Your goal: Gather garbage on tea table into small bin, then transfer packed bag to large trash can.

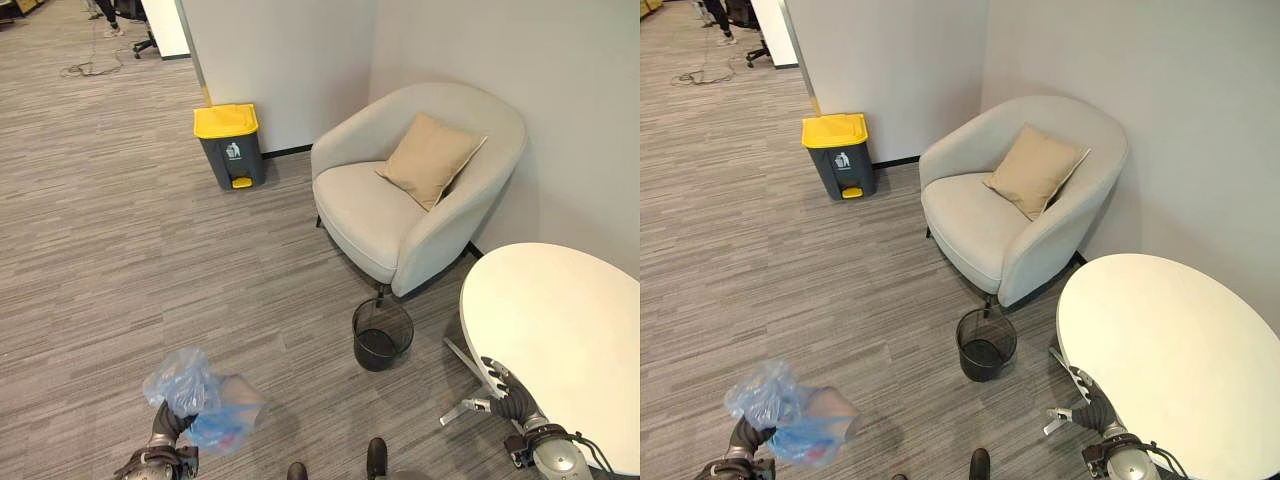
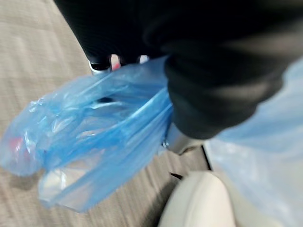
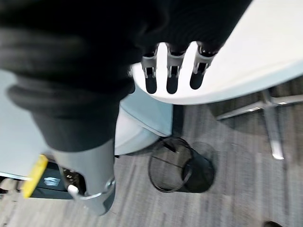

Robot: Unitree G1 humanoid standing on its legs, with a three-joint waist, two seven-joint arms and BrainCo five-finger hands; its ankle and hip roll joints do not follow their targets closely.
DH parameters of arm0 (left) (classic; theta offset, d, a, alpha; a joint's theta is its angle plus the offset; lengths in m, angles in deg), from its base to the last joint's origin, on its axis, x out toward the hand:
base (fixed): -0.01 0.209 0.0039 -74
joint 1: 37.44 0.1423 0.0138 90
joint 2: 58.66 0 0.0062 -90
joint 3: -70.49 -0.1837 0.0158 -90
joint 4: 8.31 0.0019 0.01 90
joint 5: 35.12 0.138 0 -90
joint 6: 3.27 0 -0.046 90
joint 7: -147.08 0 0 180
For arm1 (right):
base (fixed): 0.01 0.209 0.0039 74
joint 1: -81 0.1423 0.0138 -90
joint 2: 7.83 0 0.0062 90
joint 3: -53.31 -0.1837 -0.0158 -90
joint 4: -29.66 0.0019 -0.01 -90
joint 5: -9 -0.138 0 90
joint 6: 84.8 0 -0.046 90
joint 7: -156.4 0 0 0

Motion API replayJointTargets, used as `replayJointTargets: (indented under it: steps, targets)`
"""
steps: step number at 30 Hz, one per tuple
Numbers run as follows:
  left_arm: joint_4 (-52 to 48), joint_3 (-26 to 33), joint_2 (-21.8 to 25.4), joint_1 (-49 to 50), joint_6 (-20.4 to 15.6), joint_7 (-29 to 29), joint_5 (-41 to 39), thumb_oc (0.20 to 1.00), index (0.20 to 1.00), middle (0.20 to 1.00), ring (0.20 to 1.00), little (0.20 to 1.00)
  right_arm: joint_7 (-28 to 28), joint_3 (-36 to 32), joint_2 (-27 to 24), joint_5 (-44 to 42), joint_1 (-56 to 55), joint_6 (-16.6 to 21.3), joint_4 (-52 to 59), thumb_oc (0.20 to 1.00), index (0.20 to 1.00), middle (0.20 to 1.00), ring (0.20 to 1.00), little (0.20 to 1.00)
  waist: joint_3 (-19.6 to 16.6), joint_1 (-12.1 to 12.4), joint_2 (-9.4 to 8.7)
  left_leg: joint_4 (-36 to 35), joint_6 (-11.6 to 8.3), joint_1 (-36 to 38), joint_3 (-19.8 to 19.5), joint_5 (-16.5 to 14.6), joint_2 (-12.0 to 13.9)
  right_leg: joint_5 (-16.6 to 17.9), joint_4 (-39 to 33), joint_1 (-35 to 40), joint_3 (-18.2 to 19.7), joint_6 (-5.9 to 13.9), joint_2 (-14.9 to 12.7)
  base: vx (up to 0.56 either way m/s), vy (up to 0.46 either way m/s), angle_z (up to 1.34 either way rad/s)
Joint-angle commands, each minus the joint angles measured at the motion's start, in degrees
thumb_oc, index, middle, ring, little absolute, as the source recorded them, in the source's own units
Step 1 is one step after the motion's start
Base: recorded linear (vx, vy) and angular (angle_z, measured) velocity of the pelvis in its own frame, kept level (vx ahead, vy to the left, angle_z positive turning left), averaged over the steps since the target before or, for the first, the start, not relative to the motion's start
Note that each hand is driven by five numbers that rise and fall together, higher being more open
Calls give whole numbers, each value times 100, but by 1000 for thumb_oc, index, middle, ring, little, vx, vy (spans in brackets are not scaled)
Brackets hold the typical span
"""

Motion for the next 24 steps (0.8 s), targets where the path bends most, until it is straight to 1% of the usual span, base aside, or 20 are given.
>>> replayJointTargets:
  steps: [1,5,6,7,9,10,11,12,13,14,15,16,17,18,19,20,22,23,24]
  targets:
    - [-163,407,176,-354,-309,-9,-338,200,200,200,200,200,-53,-9,34,-418,490,202,156,1000,1000,1000,1000,1000,217,107,-122,616,-74,-425,-151,-402,-62,-1382,761,232,-71,379,-69,-75,-38,7]
    - [74,356,144,-479,-321,-39,-329,200,200,200,200,200,-180,-73,97,-609,617,243,-27,1000,1000,1000,1000,1000,454,192,-114,1079,-169,-883,-181,-436,-93,-1354,757,107,-261,354,-142,-115,-16,32]
    - [134,279,137,-646,-342,-78,-368,200,200,200,200,200,-284,-56,117,-664,710,259,-67,1000,1000,1000,1000,1000,564,250,-117,1277,-232,-1114,-101,-428,-83,-1333,754,37,-417,347,-212,-156,18,76]
    - [146,169,145,-825,-359,-112,-383,200,200,200,200,200,-365,-25,127,-688,795,256,-118,1000,1000,1000,1000,1000,595,248,-109,1386,-232,-1259,132,-445,11,-1317,750,-40,-607,345,-277,-139,67,116]
    - [73,-80,182,-1116,-388,-119,-368,200,200,200,200,200,-495,29,188,-701,898,241,-235,1000,1000,1000,1000,1000,619,164,-121,1569,-100,-1309,971,-632,326,-1312,809,-115,-1070,368,-455,7,136,154]
    - [73,-154,185,-1164,-414,-117,-383,200,200,200,200,200,-514,70,204,-733,944,220,-262,1000,1000,1000,1000,1000,621,151,-105,1646,-113,-1272,949,-798,337,-1412,859,-59,-1087,422,-460,145,138,137]
    - [88,-189,177,-1180,-417,-104,-393,200,200,200,200,200,-523,82,227,-753,962,215,-266,1000,1000,1000,1000,1000,613,144,-105,1656,-95,-1285,942,-819,329,-1429,881,-37,-1124,423,-485,291,348,93]
    - [69,-254,215,-1221,-395,-96,-313,200,200,200,200,200,-551,93,447,-904,1053,198,-335,1000,1000,1000,1000,1000,598,164,-163,1600,18,-1263,938,-930,251,-1498,1144,-41,-1157,515,-669,202,340,69]
    - [43,-247,239,-1228,-382,-87,-302,200,200,200,200,200,-551,101,505,-931,1090,200,-322,1000,1000,1000,1000,1000,599,177,-172,1594,58,-1249,940,-968,225,-1527,1321,-83,-1140,530,-731,261,434,37]
    - [-21,-214,314,-1226,-373,-99,-256,200,200,200,200,200,-544,116,609,-964,1126,205,-345,1000,1000,1000,1000,1000,624,219,-216,1555,132,-1161,925,-1068,134,-1562,1755,-198,-1094,613,-887,160,223,13]
    - [-28,-218,340,-1253,-384,-114,-240,200,200,200,200,200,-551,126,627,-983,1129,215,-348,1000,1000,1000,1000,1000,641,226,-217,1564,153,-1132,908,-1102,104,-1536,1920,-227,-1089,649,-941,188,219,-2]
    - [7,-241,378,-1312,-379,-135,-202,200,200,200,200,200,-575,130,641,-991,1131,218,-347,1000,1000,1000,1000,1000,675,204,-216,1521,165,-1046,862,-1131,56,-1493,2188,-349,-986,684,-922,59,126,-4]
    - [8,-265,399,-1362,-385,-137,-196,200,200,200,200,200,-577,129,657,-996,1128,217,-329,1000,1000,1000,1000,1000,724,162,-215,1457,210,-1034,852,-990,23,-1346,2315,-551,-864,631,-848,16,75,2]
    - [9,-265,400,-1363,-385,-137,-196,200,200,200,200,200,-577,129,657,-996,1129,217,-329,1000,1000,1000,1000,1000,718,164,-217,1450,210,-1038,855,-985,21,-1346,2320,-562,-860,632,-851,7,63,20]
    - [-3,-290,417,-1385,-386,-138,-191,200,200,200,200,200,-582,130,665,-1011,1109,214,-331,1000,1000,1000,1000,1000,748,109,-197,1399,215,-971,778,-994,-15,-1329,2391,-714,-673,619,-726,152,68,34]
    - [-8,-294,450,-1411,-397,-131,-206,200,200,200,200,200,-579,132,654,-1074,1116,221,-350,1000,1000,1000,1000,1000,794,44,-160,1335,235,-855,689,-1044,-52,-1223,2304,-941,-536,608,-656,208,78,36]
    - [20,-317,459,-1465,-404,-154,-211,200,200,200,200,200,-588,144,642,-1142,1158,227,-391,1000,1000,1000,1000,1000,846,8,-159,1242,264,-702,608,-1114,-104,-1072,2157,-1194,-549,591,-665,202,45,31]
    - [32,-334,449,-1495,-406,-158,-218,200,200,200,200,200,-591,147,624,-1160,1177,226,-403,1000,1000,1000,1000,1000,879,-19,-164,1217,288,-621,531,-1168,-154,-983,2064,-1313,-508,611,-632,302,38,37]
    - [72,-348,414,-1542,-402,-178,-231,200,200,200,200,200,-593,153,598,-1170,1185,216,-424,1000,1000,1000,1000,1000,939,-87,-166,1203,316,-432,366,-1329,-282,-791,1766,-1552,-370,680,-555,324,22,41]
